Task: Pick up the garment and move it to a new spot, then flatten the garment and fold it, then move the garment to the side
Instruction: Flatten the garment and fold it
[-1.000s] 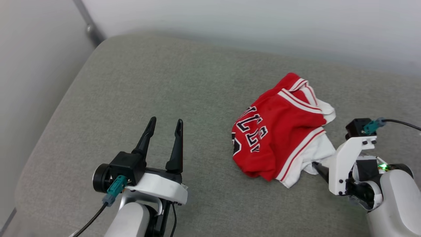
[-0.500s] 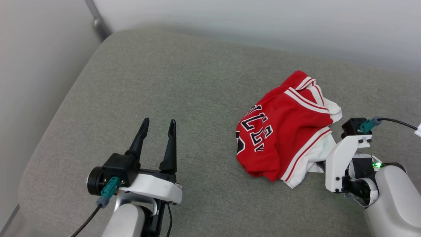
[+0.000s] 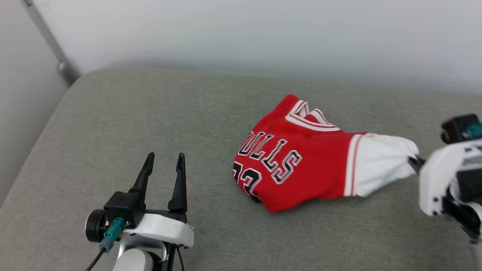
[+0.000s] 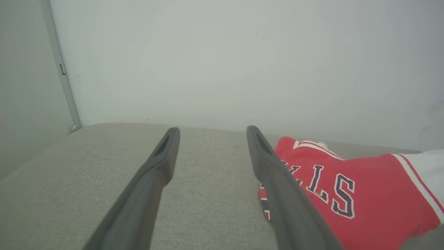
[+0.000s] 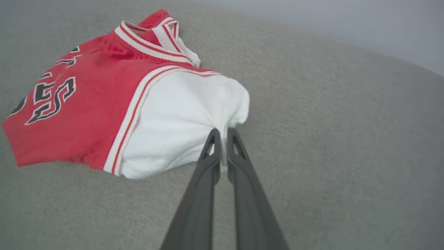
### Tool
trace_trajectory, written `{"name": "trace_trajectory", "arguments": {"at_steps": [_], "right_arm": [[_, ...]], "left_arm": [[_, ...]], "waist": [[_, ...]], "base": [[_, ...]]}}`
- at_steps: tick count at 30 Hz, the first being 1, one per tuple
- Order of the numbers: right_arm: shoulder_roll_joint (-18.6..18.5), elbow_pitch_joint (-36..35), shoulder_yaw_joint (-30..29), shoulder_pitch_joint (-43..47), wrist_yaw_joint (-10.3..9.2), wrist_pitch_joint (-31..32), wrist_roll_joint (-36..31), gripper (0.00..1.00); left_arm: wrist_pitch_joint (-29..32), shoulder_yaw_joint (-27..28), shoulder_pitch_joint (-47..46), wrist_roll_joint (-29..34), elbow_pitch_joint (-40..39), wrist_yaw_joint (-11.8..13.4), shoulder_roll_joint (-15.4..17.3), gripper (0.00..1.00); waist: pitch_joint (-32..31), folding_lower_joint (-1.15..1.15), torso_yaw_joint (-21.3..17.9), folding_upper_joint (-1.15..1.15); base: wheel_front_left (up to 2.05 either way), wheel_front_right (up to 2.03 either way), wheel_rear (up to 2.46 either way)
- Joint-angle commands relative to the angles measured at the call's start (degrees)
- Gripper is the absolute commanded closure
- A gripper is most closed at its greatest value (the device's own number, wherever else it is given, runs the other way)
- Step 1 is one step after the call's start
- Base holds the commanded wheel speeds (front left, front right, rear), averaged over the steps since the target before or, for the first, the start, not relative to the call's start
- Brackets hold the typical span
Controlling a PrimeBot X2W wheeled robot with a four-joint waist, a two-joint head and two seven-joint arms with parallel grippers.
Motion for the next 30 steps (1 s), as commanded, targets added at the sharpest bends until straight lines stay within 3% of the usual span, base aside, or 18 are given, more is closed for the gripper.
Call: {"name": "trace_trajectory", "arguments": {"at_steps": [1, 6, 12, 13, 14, 15, 16, 21, 30], "right_arm": [[-0.4, -1.9, -2.3, 3.0, -0.04, 0.9, -0.5, 1.0], [2.0, -6.7, -13.1, 13.9, -0.03, 3.8, -2.6, 1.0], [7.4, -1.4, -22.9, 23.6, -0.03, 1.9, -3.9, 0.97], [8.5, -0.1, -23.4, 24.0, -0.03, 0.8, -3.5, 0.67], [9.0, 0.8, -23.5, 24.2, -0.03, -0.7, -3.8, 0.0], [9.4, 1.4, -23.3, 24.1, -0.03, -2.4, -3.9, 0.0], [10.2, 1.5, -23.0, 22.6, -0.03, -9.9, -4.1, 0.0], [10.8, -0.6, -24.3, 20.6, -0.03, -23.5, -7.1, 0.0], [11.3, -7.7, -17.0, 20.9, -0.03, -36.3, -11.5, 0.0]], "left_arm": [[-0.2, 0.1, 0.7, 0.1, -0.1, 0.0, 0.1, 0.0], [-0.2, 0.3, 1.2, 0.2, 0.3, -0.2, 0.4, 0.0], [-0.1, 0.5, 0.9, 0.1, 0.6, -0.4, 1.1, 0.0], [-0.1, 0.5, 0.9, 0.1, 0.7, -0.3, 1.2, 0.0], [0.1, 0.5, 0.8, 0.0, 0.7, -0.3, 1.2, 0.0], [0.2, 0.6, 0.8, -0.1, 0.8, -0.2, 1.3, 0.0], [0.6, 0.8, 1.2, -0.3, 0.8, 0.0, 1.8, 0.0], [1.0, 0.7, 1.7, -0.6, 1.0, 0.2, 2.3, 0.0], [2.6, 0.5, 3.7, -1.1, 1.0, 0.8, 3.0, 0.0]], "waist": [[-1.2, 0.0, -2.6, 0.0], [-1.3, 0.0, -5.0, 0.0], [-0.8, 0.0, -6.1, 0.0], [-0.7, 0.0, -6.3, 0.0], [-0.6, 0.0, -6.4, 0.0], [-0.6, 0.0, -6.5, 0.0], [-0.6, 0.0, -6.9, 0.0], [-1.5, 0.0, -6.6, 0.0], [-4.7, 0.0, -6.6, 0.0]], "base": [[0.0, 0.0, 0.0], [0.0, 0.0, 0.0], [0.0, 0.0, 0.0], [0.0, 0.0, 0.0], [0.0, 0.0, 0.0], [0.0, 0.0, 0.0], [0.0, 0.0, 0.0], [0.0, 0.0, 0.0], [0.0, 0.0, 0.0]]}}
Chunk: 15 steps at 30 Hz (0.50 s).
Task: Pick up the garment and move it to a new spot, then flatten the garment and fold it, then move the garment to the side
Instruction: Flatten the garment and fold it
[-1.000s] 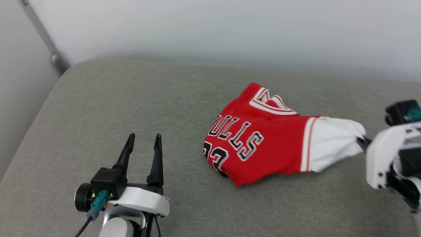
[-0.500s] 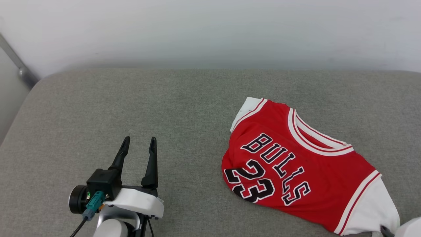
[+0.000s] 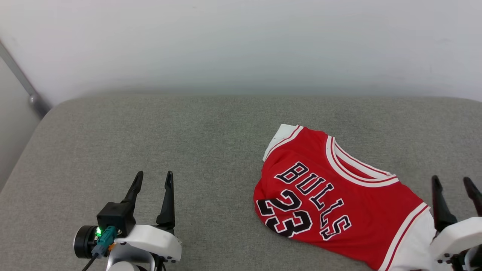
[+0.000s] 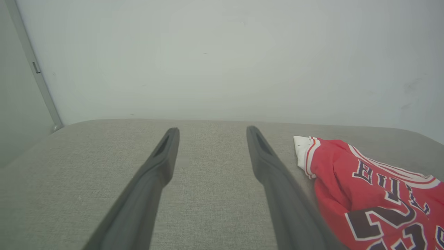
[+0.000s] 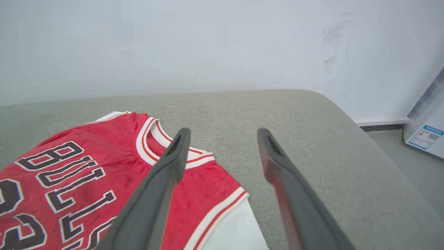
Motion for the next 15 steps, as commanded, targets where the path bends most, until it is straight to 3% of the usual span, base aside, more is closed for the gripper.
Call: {"name": "trace_trajectory", "arguments": {"at_steps": [1, 6, 15], "right_arm": [[0.6, -1.6, 2.0, 0.7, -0.02, -1.5, -0.3, 0.0], [2.5, -6.6, 7.6, 4.2, -0.03, -4.6, -1.6, 0.0], [4.9, -12.8, 10.6, 10.2, -0.02, -4.6, -2.6, 0.0]], "left_arm": [[0.4, -0.2, 0.7, -0.4, 0.0, 0.4, 0.2, 0.0], [1.9, -0.4, 1.1, -0.6, 0.1, 0.6, 0.5, 0.0], [3.4, -0.1, 2.1, -1.2, 0.2, 1.7, 1.3, 0.0]], "waist": [[-0.6, 0.01, 0.0, 0.0], [-1.6, 0.01, 0.1, 0.0], [-2.2, 0.01, -1.5, 0.0]], "base": [[0.0, 0.0, 0.0], [0.0, 0.0, 0.0], [0.0, 0.0, 0.0]]}}
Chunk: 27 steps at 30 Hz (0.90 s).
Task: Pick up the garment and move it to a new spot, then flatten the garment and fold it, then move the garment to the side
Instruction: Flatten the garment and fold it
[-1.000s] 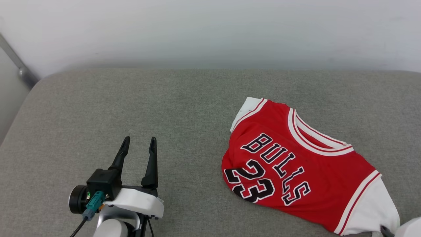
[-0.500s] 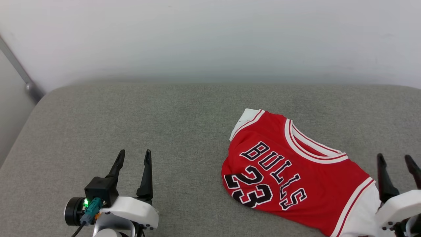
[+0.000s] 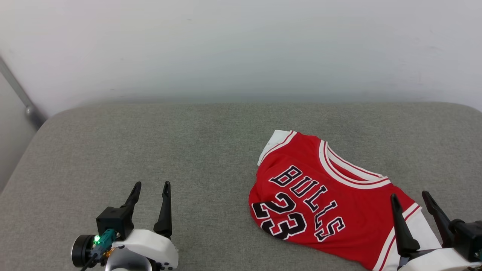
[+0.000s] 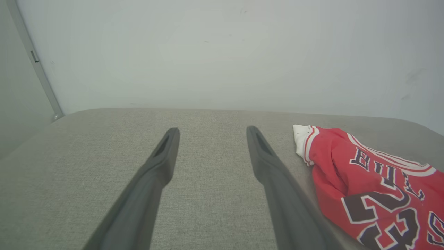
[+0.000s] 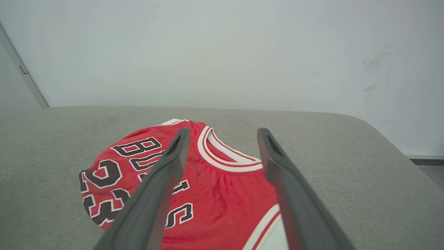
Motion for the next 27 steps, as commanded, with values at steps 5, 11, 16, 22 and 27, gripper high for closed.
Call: {"name": "trace_trajectory", "arguments": {"at_steps": [5, 11, 16, 22, 27], "right_arm": [[0.5, -2.4, 1.2, 1.1, -0.03, 1.0, 0.6, 0.0], [0.5, -3.2, 2.5, -0.6, -0.03, 1.8, 0.8, 0.0], [0.5, -3.6, 3.0, -2.4, -0.03, 2.0, 0.6, 0.0], [0.5, -3.6, 4.7, -5.5, -0.03, 1.5, 0.5, 0.0], [0.5, -2.8, 5.1, -7.3, -0.03, 0.8, 1.2, 0.0]], "left_arm": [[1.1, 0.1, -0.1, -0.3, 0.3, 0.6, 0.7, 0.0], [4.1, -1.6, -4.7, -0.8, 1.3, -0.8, 0.4, 0.0], [8.5, -4.4, -11.1, -1.4, 3.6, -3.5, -0.6, 0.0], [18.4, -8.5, -22.1, -2.7, 10.7, -7.6, -1.5, 0.0], [27.3, -11.6, -29.0, -4.4, 17.9, -9.5, -0.6, 0.0]], "waist": [[0.3, 0.0, -1.3, 0.0], [1.5, 0.0, -2.7, 0.0], [3.1, 0.0, -4.9, 0.0], [7.2, 0.0, -9.1, 0.0], [11.0, 0.0, -12.2, 0.0]], "base": [[0.0, 0.0, 0.0], [0.0, 0.0, 0.0], [0.0, 0.0, 0.0], [0.0, 0.0, 0.0], [0.0, 0.0, 0.0]]}}
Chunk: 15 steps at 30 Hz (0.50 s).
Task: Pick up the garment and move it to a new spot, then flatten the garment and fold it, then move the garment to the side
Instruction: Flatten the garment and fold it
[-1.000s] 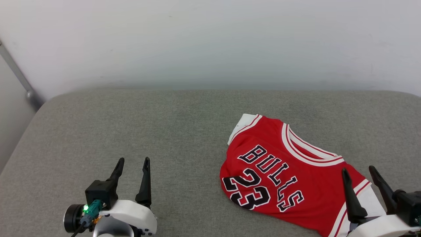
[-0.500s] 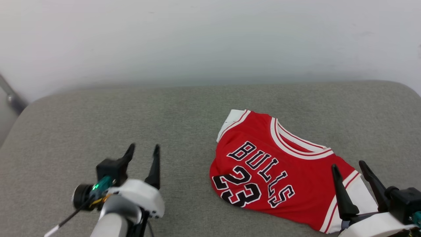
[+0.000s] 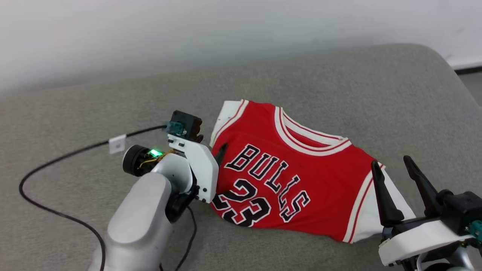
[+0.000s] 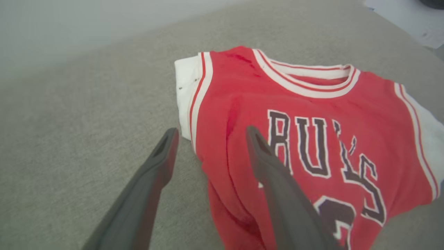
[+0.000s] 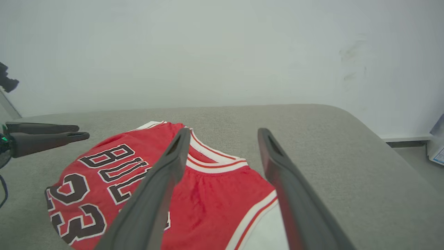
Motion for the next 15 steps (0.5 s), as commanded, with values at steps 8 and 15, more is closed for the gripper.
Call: {"name": "trace_trajectory", "arguments": {"at_steps": [8, 15], "right_arm": [[0.2, 2.7, -0.5, -2.4, -0.02, -2.3, 2.0, 0.0], [0.2, 4.1, -0.7, -3.5, -0.02, -3.4, 2.5, 0.0]], "left_arm": [[12.1, -4.5, -5.0, -3.7, 10.5, -0.8, 3.2, 0.0], [20.5, -12.1, -2.5, -8.0, 13.2, -1.0, 3.8, 0.34]], "waist": [[6.1, 0.0, -5.2, 0.0], [7.1, 0.0, -5.5, 0.0]], "base": [[0.0, 0.0, 0.0], [0.0, 0.0, 0.0]]}}
